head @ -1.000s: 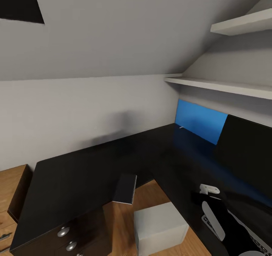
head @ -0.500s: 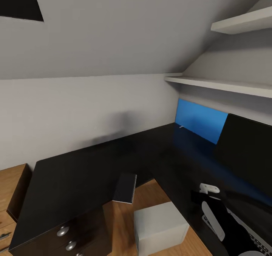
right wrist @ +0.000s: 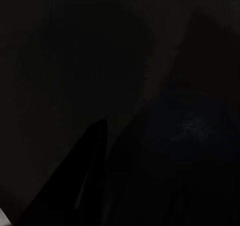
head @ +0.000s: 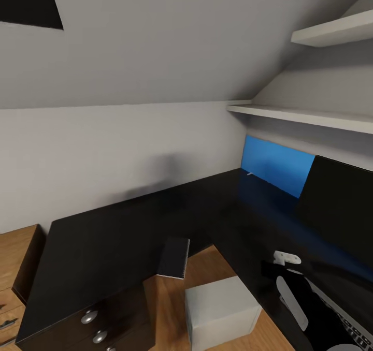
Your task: In the bedroom, organize the workspace by keeping the computer under the desk, ensuring the monitor is on the desk, placing the keyboard on the desk next to the monitor, placing the mouse on the desk next to the keyboard, moving the folder from the swivel chair onto the desk next to the mouse, stacking the notebook on top of the folder with the pen on top of the notebook, and positioning the swivel chair next to the desk.
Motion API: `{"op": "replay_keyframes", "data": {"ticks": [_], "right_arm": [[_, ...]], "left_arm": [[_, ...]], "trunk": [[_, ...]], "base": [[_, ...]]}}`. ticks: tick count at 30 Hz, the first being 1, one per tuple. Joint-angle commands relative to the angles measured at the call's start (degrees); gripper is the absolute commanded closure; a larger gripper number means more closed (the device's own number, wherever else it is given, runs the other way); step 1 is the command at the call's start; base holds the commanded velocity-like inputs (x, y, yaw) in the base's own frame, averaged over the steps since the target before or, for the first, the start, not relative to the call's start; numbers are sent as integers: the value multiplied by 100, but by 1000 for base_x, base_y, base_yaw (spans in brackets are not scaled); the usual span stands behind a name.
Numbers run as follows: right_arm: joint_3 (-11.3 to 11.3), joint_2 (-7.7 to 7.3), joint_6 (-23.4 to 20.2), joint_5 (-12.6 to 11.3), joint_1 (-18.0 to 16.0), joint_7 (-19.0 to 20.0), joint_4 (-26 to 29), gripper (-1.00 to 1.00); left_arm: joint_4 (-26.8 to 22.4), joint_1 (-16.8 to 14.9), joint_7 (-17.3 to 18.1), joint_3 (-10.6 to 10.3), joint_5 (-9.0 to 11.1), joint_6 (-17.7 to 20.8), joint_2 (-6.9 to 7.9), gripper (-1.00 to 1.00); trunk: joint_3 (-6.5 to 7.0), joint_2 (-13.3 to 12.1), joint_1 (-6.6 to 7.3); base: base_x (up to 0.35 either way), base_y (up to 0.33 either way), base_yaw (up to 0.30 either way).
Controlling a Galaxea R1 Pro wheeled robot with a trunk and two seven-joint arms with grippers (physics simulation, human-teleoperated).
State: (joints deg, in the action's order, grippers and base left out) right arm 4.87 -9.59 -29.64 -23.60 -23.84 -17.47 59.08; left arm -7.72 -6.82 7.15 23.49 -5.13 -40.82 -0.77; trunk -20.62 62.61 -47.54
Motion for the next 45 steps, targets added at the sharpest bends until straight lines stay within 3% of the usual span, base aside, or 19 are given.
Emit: {"op": "replay_keyframes", "data": {"ticks": [1, 10, 20, 32, 39, 45], "right_arm": [[23, -8, -8, -66, -2, -50, 8, 100], [23, -8, -5, -66, -3, -53, 8, 100], [29, -16, 392, -66, -4, -46, -1, 100], [32, -16, 459, -66, -5, -46, -1, 100], [32, -16, 455, -59, -4, -51, -1, 100], [23, -9, 452, 184, -1, -54, 0, 100]], "left_arm": [[-1, -3, 14, 51, -54, -14, -2, -100], [-1, -3, 14, 51, -47, -21, -10, -100], [-1, -2, 14, 51, -40, -23, -11, -100], [-1, -2, 14, 51, -44, -31, -11, -100], [-1, -1, 14, 51, -49, -31, -11, -100], [-1, -2, 14, 51, -49, -31, -11, -100]], "trunk": [[-7, 4, 0], [-7, 4, 0], [-186, 405, -220], [-402, 887, -483], [-402, 887, -483], [-402, 887, -483]], "base": [[0, 9, 0], [0, 51, 0], [0, 0, 0], [0, 0, 0], [0, 0, 0], [0, 0, 0]]}}
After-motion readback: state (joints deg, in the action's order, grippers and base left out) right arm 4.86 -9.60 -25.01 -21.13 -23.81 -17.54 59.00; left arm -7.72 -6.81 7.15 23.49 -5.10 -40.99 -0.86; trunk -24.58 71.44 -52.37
